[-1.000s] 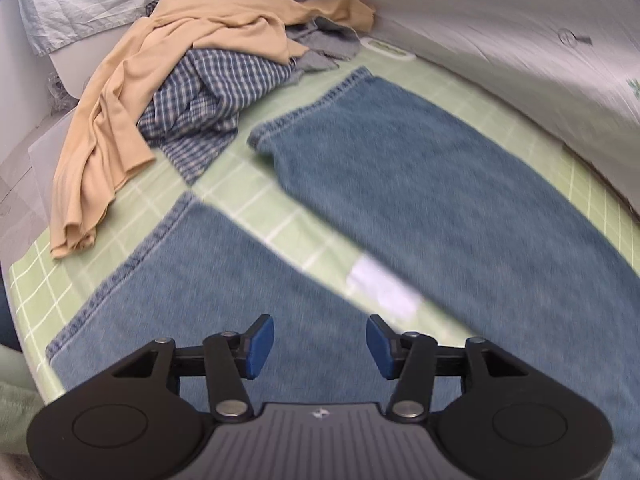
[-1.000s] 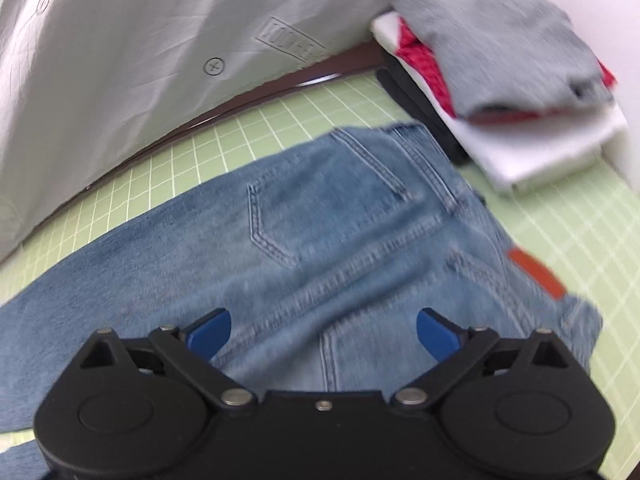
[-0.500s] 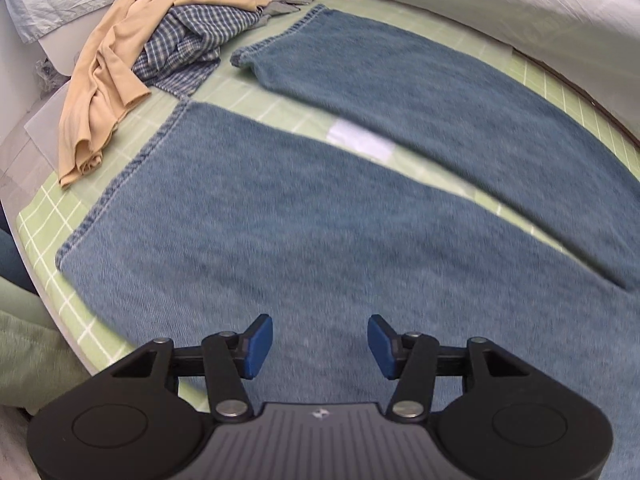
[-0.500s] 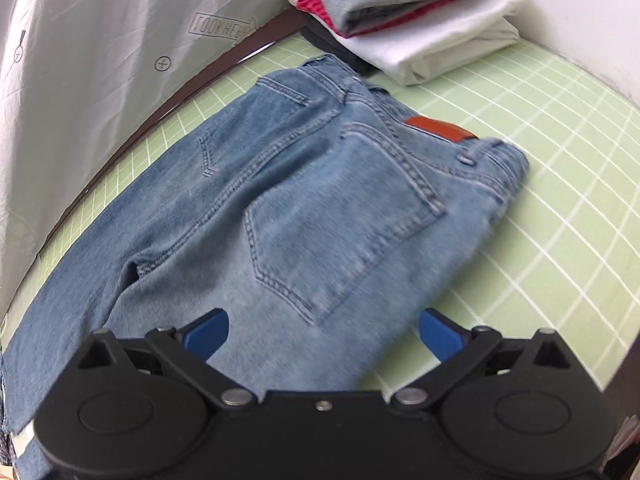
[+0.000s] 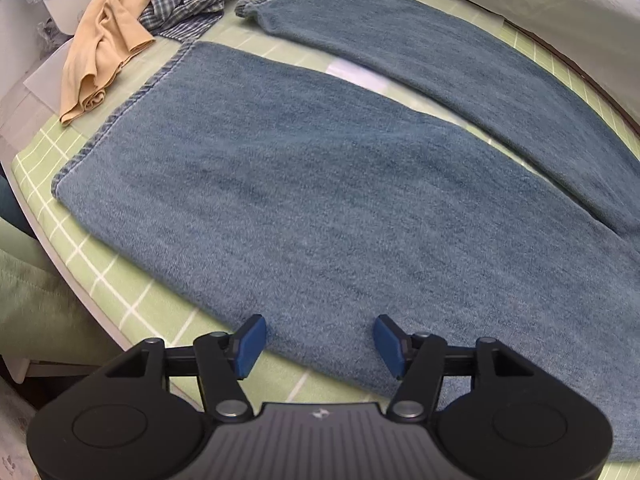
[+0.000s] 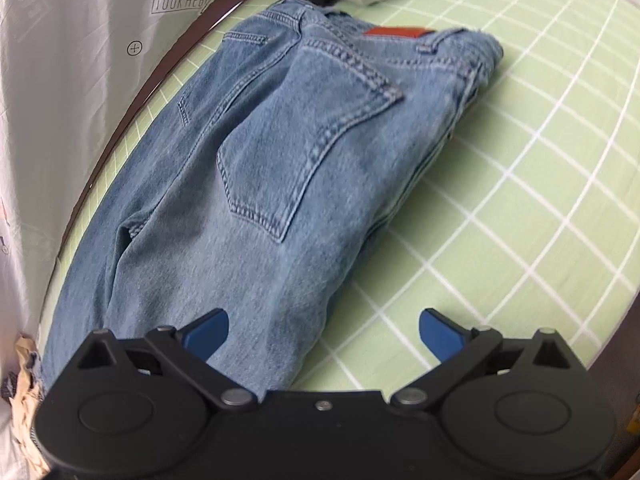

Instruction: Fold clothes

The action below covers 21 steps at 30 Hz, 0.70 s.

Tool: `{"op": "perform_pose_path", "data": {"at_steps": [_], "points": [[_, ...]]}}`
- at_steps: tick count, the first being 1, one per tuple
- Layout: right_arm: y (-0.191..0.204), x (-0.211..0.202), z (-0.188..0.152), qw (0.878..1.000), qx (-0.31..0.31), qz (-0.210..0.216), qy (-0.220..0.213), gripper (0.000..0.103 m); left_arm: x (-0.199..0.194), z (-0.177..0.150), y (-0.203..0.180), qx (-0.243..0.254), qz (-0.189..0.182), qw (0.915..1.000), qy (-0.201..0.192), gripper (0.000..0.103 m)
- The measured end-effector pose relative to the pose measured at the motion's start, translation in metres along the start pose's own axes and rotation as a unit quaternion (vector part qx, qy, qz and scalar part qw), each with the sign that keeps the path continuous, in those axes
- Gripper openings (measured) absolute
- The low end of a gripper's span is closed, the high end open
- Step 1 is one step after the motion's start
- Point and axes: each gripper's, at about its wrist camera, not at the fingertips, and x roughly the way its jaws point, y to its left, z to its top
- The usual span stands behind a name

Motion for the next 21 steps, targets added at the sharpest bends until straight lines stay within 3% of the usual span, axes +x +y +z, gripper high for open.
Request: {"op": "perform_pose_path", "data": {"at_steps": [7,21], "points": [[0.010,0.007,0.002,1.000,0.003,-0.001,-0.014,0.103,0.005,-0.001,0.024,-0.054,-0.031,0.9981,0.006,0.067],[0.013,0.015,0.019,0.997,0.065,-0.002,-0.051,0.103,0.013,0.012,0.047,-0.081,-0.016,0.9965,-0.011,0.072]]}}
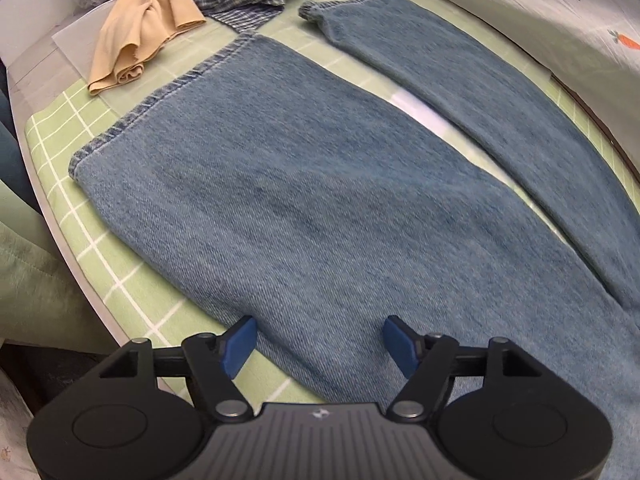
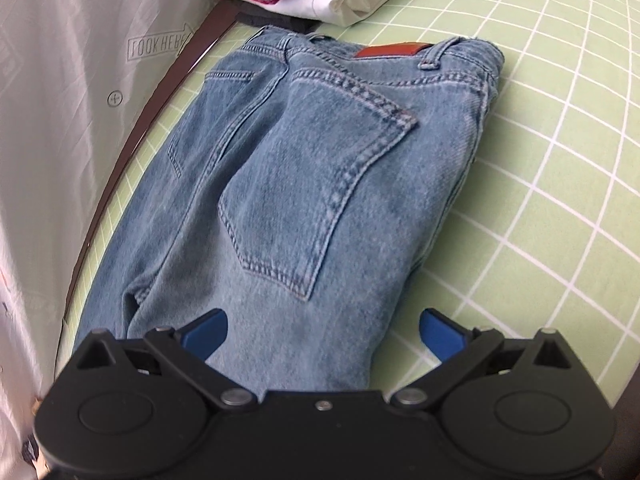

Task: Fold clothes
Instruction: 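Grasp the jeans waistband with the right gripper near the red patch, then lift a leg hem with the left gripper onto the other leg while the right gripper holds the waistband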

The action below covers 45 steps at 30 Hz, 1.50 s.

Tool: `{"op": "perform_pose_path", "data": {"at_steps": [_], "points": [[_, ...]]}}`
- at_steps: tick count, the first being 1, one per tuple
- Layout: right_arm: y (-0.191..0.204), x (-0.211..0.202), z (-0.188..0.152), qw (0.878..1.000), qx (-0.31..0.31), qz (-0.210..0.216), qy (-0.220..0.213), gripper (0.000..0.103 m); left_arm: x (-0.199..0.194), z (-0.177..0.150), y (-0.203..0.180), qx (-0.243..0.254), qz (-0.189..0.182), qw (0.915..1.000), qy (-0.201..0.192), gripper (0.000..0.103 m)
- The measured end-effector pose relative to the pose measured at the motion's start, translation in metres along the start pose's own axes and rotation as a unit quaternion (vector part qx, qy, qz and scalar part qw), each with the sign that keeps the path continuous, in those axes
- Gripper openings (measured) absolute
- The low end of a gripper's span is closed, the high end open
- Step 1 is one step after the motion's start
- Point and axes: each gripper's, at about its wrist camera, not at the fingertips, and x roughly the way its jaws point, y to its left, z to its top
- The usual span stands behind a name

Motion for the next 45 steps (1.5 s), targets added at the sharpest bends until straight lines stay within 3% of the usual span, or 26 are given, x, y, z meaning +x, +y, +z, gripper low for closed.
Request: {"op": "perform_pose_path", "data": {"at_steps": [13,15,18,23,30,33,38,41,45], "points": [[0.000,0.011,0.031,0.999,0.024,-0.027,-0.040,0.101,0.005,0.010,0.018,-0.058,-0.004,0.9983,-0.009,0.076],[0.004,0.012,0.033,0.998,0.026,-0.039,-0.042,0.096,0.005,0.012,0.025,-0.080,-0.015,0.9966,-0.010,0.076],[0.004,0.012,0.035,0.997,0.042,-0.041,-0.042,0.078,0.003,0.013,0.034,-0.107,-0.032,0.9936,-0.010,0.076],[-0.015,0.012,0.035,0.992,0.123,0.020,-0.028,0.028,0.001,0.013,0.050,-0.146,-0.044,0.9883,-0.005,0.076],[-0.015,0.009,0.030,0.991,0.125,0.029,-0.034,0.023,0.000,0.014,0.082,-0.196,-0.041,0.9796,-0.018,0.075],[-0.016,0.008,0.030,0.991,0.128,0.029,-0.034,0.023,0.001,0.023,0.090,-0.196,-0.031,0.9797,-0.030,0.074],[-0.015,0.006,0.030,0.991,0.129,0.026,-0.037,0.022,0.003,0.032,0.096,-0.189,-0.019,0.9809,-0.045,0.054],[-0.010,0.000,0.029,0.992,0.117,0.017,-0.048,0.019,0.006,0.035,0.094,-0.189,-0.002,0.9807,-0.048,0.010],[-0.001,-0.014,0.025,0.994,0.077,0.001,-0.076,0.015,0.003,0.033,0.100,-0.215,-0.004,0.9749,-0.057,0.005]]}}
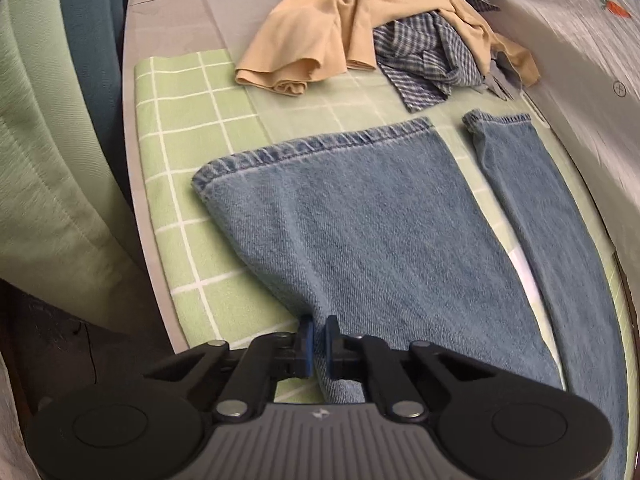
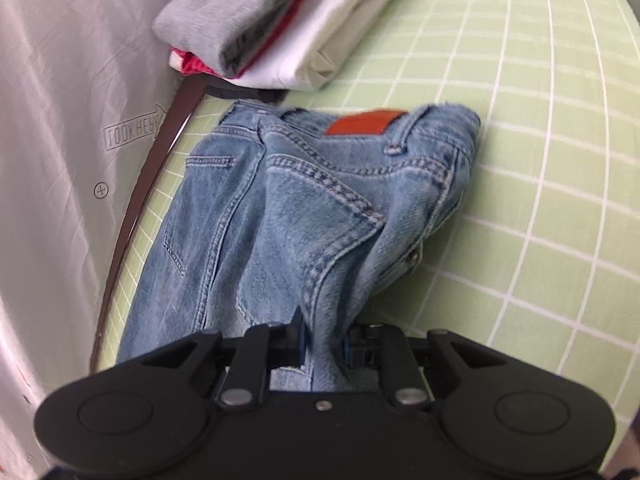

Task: Fold clothes
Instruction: 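Lift a leg hem with the left gripper onto the other leg while the right gripper holds the waistband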

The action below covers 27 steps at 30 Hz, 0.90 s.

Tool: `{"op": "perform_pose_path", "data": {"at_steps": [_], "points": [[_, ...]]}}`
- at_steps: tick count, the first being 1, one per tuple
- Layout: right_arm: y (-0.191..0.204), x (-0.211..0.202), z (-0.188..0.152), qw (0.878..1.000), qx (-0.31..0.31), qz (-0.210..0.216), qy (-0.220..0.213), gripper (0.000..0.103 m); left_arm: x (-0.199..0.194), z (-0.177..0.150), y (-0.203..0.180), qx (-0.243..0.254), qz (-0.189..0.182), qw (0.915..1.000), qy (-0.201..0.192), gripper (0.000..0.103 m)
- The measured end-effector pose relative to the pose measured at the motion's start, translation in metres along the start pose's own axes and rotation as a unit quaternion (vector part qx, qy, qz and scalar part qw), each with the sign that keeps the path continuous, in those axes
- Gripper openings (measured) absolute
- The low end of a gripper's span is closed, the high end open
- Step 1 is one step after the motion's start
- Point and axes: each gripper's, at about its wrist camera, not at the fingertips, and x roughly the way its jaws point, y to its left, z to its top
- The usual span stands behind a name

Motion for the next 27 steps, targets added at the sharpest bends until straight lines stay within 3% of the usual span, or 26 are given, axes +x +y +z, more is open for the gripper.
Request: {"op": "perform_pose_path", "data": {"at_steps": [7,12,15,21,24,27], "points": [[0.001,-0.051,-0.004,0.999,0.012,0.014,-0.038,0.011,-0.042,0.001,0.002,0.006,0.007,0.9999,-0.014,0.005],[0.016,-0.071,-0.006,0.997,-0.053,0.014,-0.063,0.011,-0.061,0.009,-0.009,0.032,0.014,0.9984,-0.044,0.005],[0.015,-0.054,-0.008,0.998,-0.041,-0.015,-0.048,0.011,-0.055,0.017,-0.026,0.025,0.007,0.9986,-0.046,0.005],[0.039,-0.061,0.000,0.998,-0.031,-0.010,-0.057,0.011,-0.058,0.033,-0.060,0.033,0.018,0.9970,-0.067,0.004],[0.055,-0.068,0.013,0.998,-0.005,0.010,-0.055,0.011,-0.071,0.053,-0.091,0.031,0.002,0.9954,-0.091,0.004],[0.088,-0.056,0.037,0.998,0.001,0.025,-0.053,0.011,-0.075,0.080,-0.147,0.052,-0.037,0.9910,-0.118,0.002]]}}
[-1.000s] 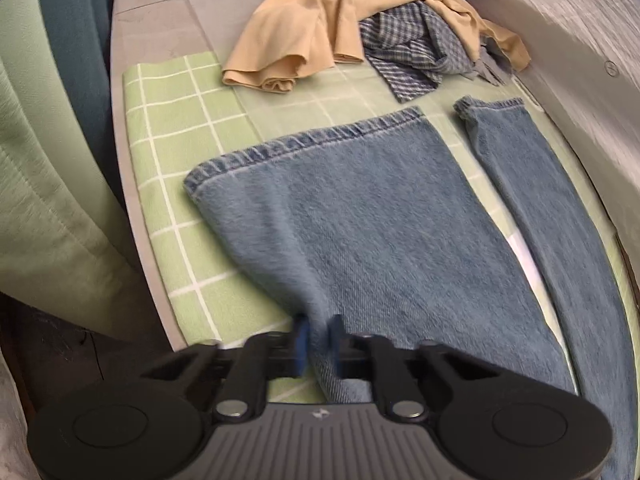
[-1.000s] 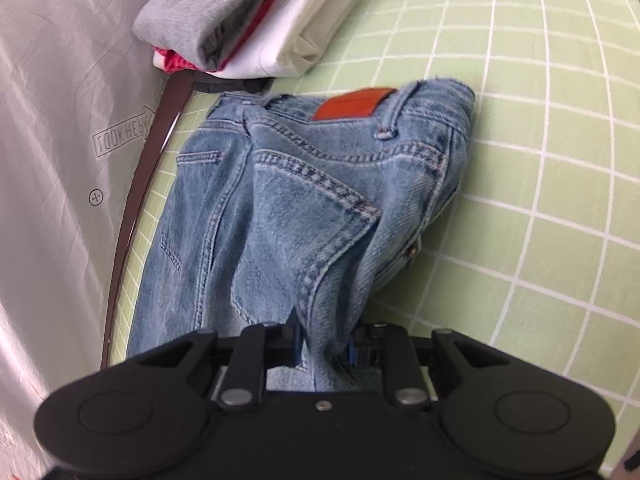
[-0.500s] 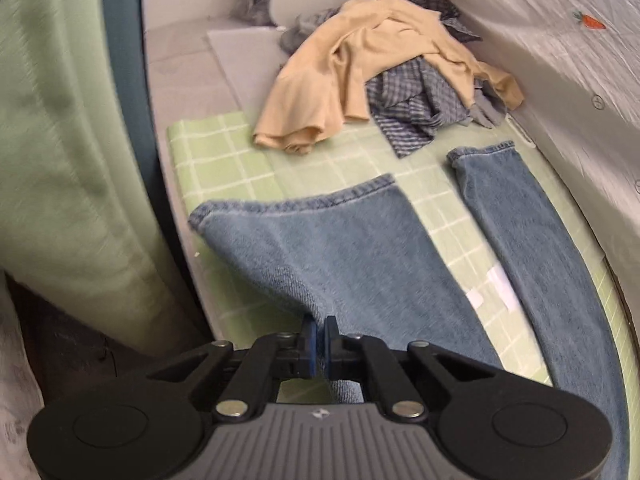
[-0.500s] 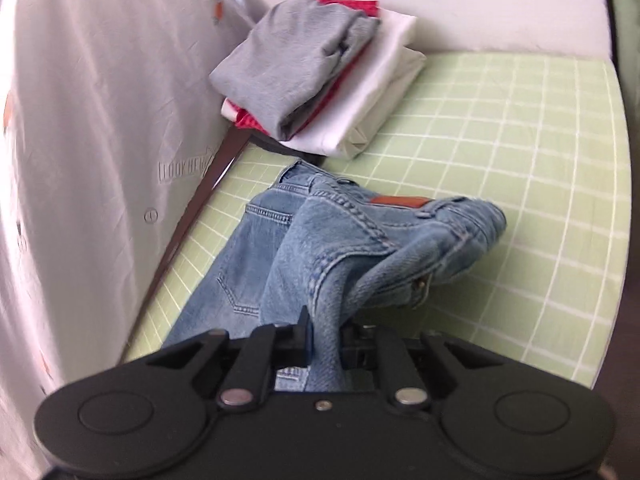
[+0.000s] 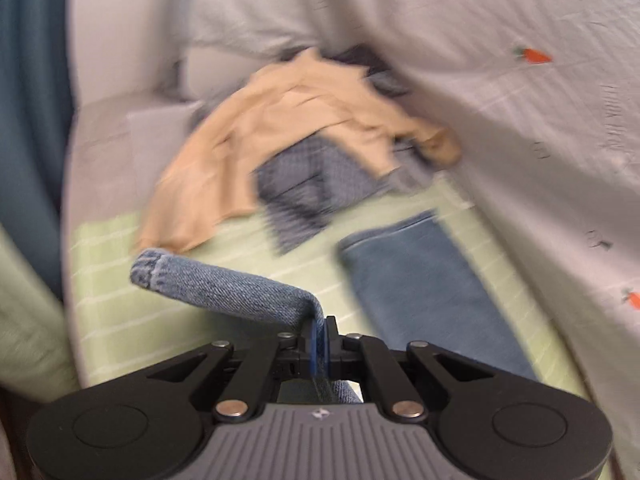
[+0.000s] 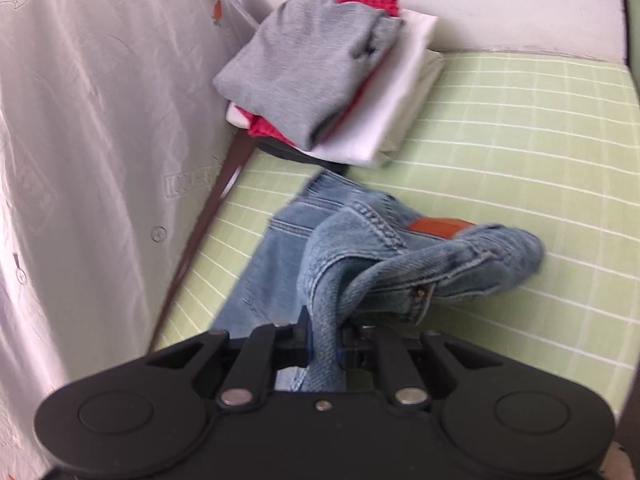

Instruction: Fold clothes

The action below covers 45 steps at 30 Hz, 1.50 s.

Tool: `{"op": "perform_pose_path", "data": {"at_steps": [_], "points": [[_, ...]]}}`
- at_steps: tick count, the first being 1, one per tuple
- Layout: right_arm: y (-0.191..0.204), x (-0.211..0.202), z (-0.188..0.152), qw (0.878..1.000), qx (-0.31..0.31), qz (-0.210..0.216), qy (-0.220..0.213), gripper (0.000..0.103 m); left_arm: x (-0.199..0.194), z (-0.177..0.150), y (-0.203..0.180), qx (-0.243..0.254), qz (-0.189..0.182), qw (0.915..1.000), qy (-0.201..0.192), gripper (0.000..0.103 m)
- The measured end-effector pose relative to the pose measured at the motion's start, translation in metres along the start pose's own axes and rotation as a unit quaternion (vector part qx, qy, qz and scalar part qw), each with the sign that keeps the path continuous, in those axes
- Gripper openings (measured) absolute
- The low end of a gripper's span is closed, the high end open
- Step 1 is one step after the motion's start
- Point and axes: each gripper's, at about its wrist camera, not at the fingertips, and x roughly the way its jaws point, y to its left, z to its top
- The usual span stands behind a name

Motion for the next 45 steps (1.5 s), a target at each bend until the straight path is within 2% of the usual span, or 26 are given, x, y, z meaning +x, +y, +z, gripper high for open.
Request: {"op": "perform_pose_path", "data": {"at_steps": [2,3,4,5,6,7,9,11,12,15,18,21,27,30,32,35,37,38,41,45], "points": [[0.030,0.030,0.020,0.999,0.022,0.023,0.005,0.011,0.023,0.022,-0.056,0.046,-0.034,0.9980,-0.027,0.002],[0.048,0.050,0.030,0.999,0.033,0.028,0.010,0.011,0.045,0.032,-0.091,0.087,-0.041,0.9947,-0.036,0.002],[0.068,0.075,0.039,0.999,0.030,0.026,0.016,0.019,0.066,0.042,-0.126,0.127,-0.046,0.9898,-0.046,0.002],[0.089,0.101,0.046,0.999,0.015,0.033,0.018,0.038,0.085,0.048,-0.153,0.151,-0.040,0.9865,-0.049,0.008],[0.106,0.123,0.050,0.999,-0.004,0.043,0.011,0.049,0.105,0.052,-0.179,0.173,-0.035,0.9834,-0.042,0.013],[0.118,0.136,0.051,0.999,-0.015,0.043,0.005,0.065,0.114,0.052,-0.183,0.163,-0.039,0.9853,-0.032,0.017],[0.134,0.148,0.044,0.999,-0.025,0.034,0.011,0.070,0.130,0.053,-0.191,0.144,-0.046,0.9883,-0.012,0.033],[0.132,0.142,0.025,0.998,-0.062,0.027,0.017,0.088,0.135,0.041,-0.175,0.134,-0.041,0.9902,0.002,0.042],[0.128,0.138,0.013,0.996,-0.084,0.015,0.020,0.088,0.138,0.033,-0.162,0.135,-0.024,0.9904,0.012,0.046],[0.096,0.128,-0.017,0.991,-0.116,-0.051,0.034,0.088,0.146,0.013,-0.118,0.122,0.029,0.9905,0.057,0.050],[0.057,0.111,-0.032,0.991,-0.085,-0.098,0.031,0.087,0.150,-0.004,-0.073,0.087,0.061,0.9895,0.098,0.050],[0.032,0.107,-0.038,0.990,-0.070,-0.118,0.028,0.088,0.150,-0.019,-0.040,0.057,0.077,0.9881,0.120,0.051],[0.017,0.131,-0.041,0.988,-0.077,-0.129,0.031,0.088,0.153,-0.031,-0.040,0.087,0.064,0.9867,0.122,0.055],[0.015,0.140,-0.042,0.989,-0.060,-0.134,0.025,0.088,0.156,-0.031,-0.046,0.090,0.068,0.9855,0.127,0.058],[0.014,0.142,-0.042,0.990,-0.046,-0.132,0.013,0.091,0.156,-0.030,-0.047,0.086,0.066,0.9858,0.128,0.059],[0.020,0.148,-0.041,0.987,-0.047,-0.152,0.002,0.093,0.158,-0.031,-0.047,0.089,0.067,0.9855,0.128,0.061],[0.025,0.153,-0.042,0.985,-0.045,-0.165,-0.004,0.100,0.161,-0.033,-0.047,0.096,0.071,0.9848,0.127,0.062],[0.028,0.156,-0.043,0.984,-0.044,-0.173,-0.006,0.101,0.162,-0.033,-0.048,0.099,0.072,0.9845,0.125,0.062],[0.041,0.166,-0.047,0.975,-0.075,-0.207,-0.001,0.103,0.164,-0.031,-0.051,0.122,0.074,0.9826,0.118,0.062],[0.047,0.169,-0.053,0.970,-0.109,-0.216,-0.002,0.103,0.170,-0.027,-0.051,0.142,0.069,0.9808,0.115,0.062]]}}
